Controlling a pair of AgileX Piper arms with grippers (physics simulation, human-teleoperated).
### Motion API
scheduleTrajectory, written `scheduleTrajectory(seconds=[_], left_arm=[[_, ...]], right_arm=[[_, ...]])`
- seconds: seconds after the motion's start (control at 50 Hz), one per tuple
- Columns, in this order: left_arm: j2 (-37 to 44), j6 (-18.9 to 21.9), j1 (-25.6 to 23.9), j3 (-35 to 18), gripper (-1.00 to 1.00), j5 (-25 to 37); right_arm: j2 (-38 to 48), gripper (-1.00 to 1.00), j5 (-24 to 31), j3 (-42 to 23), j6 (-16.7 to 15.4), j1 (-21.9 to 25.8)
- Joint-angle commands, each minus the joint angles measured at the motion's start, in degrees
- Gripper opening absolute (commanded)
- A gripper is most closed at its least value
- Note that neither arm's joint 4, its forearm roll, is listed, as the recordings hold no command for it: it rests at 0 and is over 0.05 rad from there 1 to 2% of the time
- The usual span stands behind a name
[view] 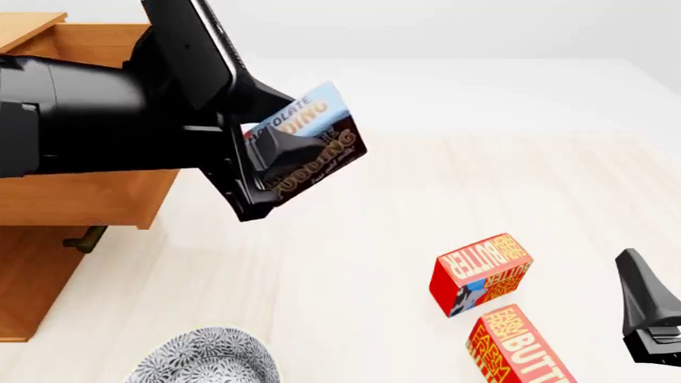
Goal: Put the chocolate pudding in the top drawer of the cabinet and close it.
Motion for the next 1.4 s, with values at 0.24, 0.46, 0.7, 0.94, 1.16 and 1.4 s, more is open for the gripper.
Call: scheduleTrajectory(seconds=[0.24,0.46,0.7,0.94,1.16,1.4], left_arm=[[-2.44,0.32,2.87,-2.32,-1.00,0.83],[-4.42,1.29,5.43,-2.87,-1.00,1.90],[-6.12,1.57,7.79,-4.43,-1.00,3.81],[-7.84,2.55,10.37,-7.02,-1.00,5.81],[-8.86,2.01,12.97,-9.20,-1.00,7.06],[-8.71,-0.01,14.90,-11.25,-1.00,8.59]], right_arm=[[-0.03,1.00,0.13,-0.01,0.22,-0.04],[-0.04,1.00,0.13,-0.01,0.19,-0.05],[-0.04,1.00,0.13,-0.01,0.23,-0.04],[-0.04,1.00,0.12,-0.01,0.16,-0.03],[-0.04,1.00,0.12,-0.01,0.16,-0.03],[-0.03,1.00,0.13,-0.01,0.21,-0.04]])
